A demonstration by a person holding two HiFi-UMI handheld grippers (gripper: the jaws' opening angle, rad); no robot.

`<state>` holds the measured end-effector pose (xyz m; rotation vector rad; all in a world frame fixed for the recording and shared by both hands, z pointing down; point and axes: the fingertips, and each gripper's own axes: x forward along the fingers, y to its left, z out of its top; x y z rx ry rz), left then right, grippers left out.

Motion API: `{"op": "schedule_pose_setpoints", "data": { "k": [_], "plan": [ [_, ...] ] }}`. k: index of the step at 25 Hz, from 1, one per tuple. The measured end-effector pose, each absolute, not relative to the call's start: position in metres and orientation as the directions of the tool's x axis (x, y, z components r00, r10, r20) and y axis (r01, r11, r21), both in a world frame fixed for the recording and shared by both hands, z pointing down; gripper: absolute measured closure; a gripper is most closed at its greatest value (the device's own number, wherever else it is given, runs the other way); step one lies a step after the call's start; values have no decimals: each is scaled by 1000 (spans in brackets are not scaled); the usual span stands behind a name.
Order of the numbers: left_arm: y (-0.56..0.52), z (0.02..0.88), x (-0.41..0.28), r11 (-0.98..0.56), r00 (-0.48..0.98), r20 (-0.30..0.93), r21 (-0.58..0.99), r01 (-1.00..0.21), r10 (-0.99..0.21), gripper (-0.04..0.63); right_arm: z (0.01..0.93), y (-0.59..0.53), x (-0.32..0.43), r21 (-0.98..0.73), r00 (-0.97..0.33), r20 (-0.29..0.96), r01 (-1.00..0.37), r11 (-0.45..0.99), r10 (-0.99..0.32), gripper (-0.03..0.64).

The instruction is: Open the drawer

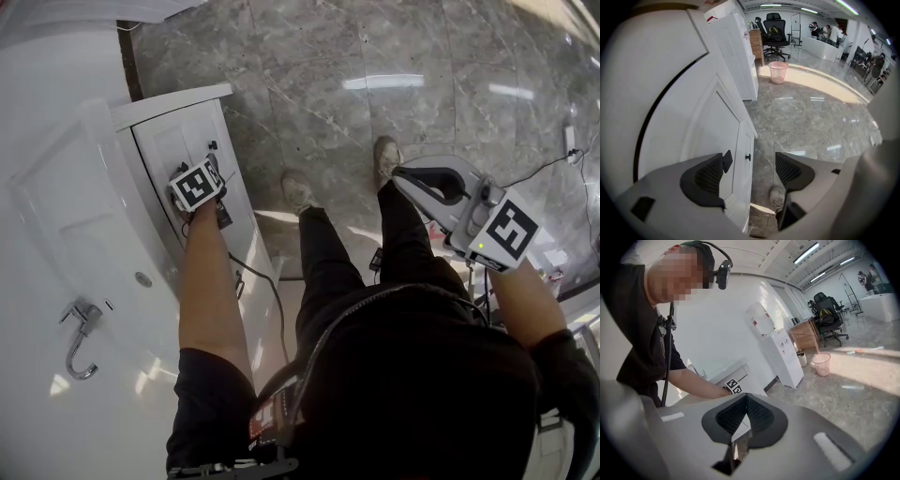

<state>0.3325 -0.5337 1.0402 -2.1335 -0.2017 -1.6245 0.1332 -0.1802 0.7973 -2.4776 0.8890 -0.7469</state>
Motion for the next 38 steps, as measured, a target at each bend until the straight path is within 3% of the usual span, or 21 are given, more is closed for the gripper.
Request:
{"op": "schedule_pose_setpoints", "data": {
  "k": [17,38],
  "plan": [
    [-449,1046,297,-879,328,937,-252,404,-118,250,787,-162,127,-525,691,343,-421,-740,-636,615],
    [-368,1053,252,-885,306,943,-250,392,-131,250,792,-62,87,-557,744,308,-364,-746,-593,615]
  ]
}}
